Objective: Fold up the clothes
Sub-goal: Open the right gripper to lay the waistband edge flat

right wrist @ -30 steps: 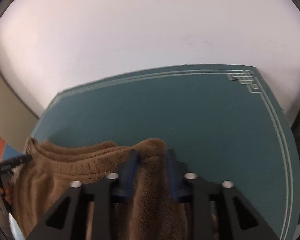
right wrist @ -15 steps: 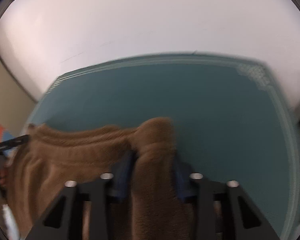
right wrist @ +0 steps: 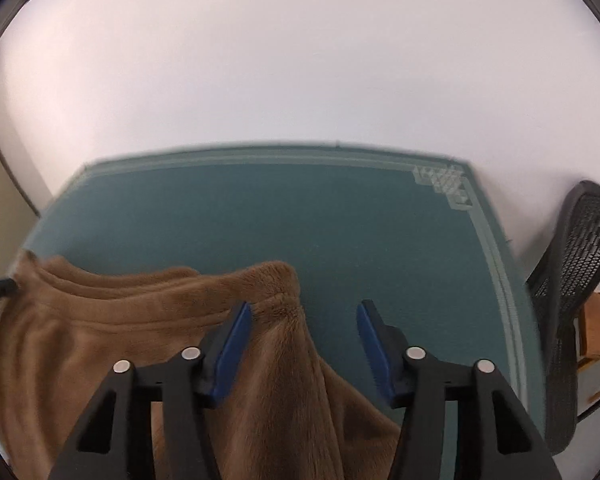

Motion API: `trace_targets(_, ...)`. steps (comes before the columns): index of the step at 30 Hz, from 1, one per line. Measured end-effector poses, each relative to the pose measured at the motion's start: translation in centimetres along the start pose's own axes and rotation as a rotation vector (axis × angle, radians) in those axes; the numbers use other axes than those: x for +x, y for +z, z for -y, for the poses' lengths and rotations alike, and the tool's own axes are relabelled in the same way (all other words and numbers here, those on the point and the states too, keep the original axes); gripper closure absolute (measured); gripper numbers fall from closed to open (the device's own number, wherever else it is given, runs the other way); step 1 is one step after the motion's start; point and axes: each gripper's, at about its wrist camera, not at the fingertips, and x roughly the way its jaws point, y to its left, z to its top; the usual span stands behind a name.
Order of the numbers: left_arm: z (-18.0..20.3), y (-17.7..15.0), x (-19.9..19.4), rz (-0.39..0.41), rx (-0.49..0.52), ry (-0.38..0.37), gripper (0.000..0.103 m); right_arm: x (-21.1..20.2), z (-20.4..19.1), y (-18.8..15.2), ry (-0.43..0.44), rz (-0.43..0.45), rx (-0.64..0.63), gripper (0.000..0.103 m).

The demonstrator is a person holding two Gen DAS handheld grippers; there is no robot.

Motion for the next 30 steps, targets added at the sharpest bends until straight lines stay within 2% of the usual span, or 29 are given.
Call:
trace_targets(3, 1.0, -2.0, -1.7, -0.005, 0.037, -0.007, 0.024, -4.1, -1.5, -1.3, 0.093, 0.037, -0.017, 0.031)
trace_targets(6, 2.4, -4.5, -3.4, 0.000, 0.087, -0.031, 0.024, -6.0, -3.8, -3.8, 0.179, 0.027, -0.063, 0.031)
trace_targets(9, 3.2, -6.4, -4.1, 0.007, 0.119, -0.004, 0.022, -6.6, -6.0, -6.2, 0.215, -0.009, -0.143, 0.031)
trace_targets(13, 2.4, -7.9, -2.4, -0.019, 0.120, 0.052, 0.022, -4.0, -7.0, -9.4, 0.187, -0.120, -0.191, 0.031)
trace_targets(15, 1.8, -8.2, -2.2, -0.009, 0.117, 0.052, 0.020, -2.5, -6.6, -10.7, 0.179, -0.148, -0.178, 0.031)
trace_targets(18, 2.2, -8.4, -2.3, 0.010, 0.127, 0.083, 0.019, -2.3, -6.6, -11.3, 0.172, -0.094, -0.166, 0.029)
trace_targets(23, 3.4, -9.0, -3.8, 0.035, 0.119, 0.120, 0.019, -3.3, -8.4, -11.3, 0.091, -0.093, -0.182, 0.026)
trace_targets(27, 4.7, -10.0, -5.5, 0.068, 0.123, 0.124, 0.018, -6.1, -8.4, -11.0, 0.153, -0.026, -0.109, 0.026)
trace_targets(30, 5.8, -11.0, -5.7, 0.080, 0.122, 0.118, 0.018, -7.9, -8.6, -11.6, 0.153, 0.017, -0.094, 0.026)
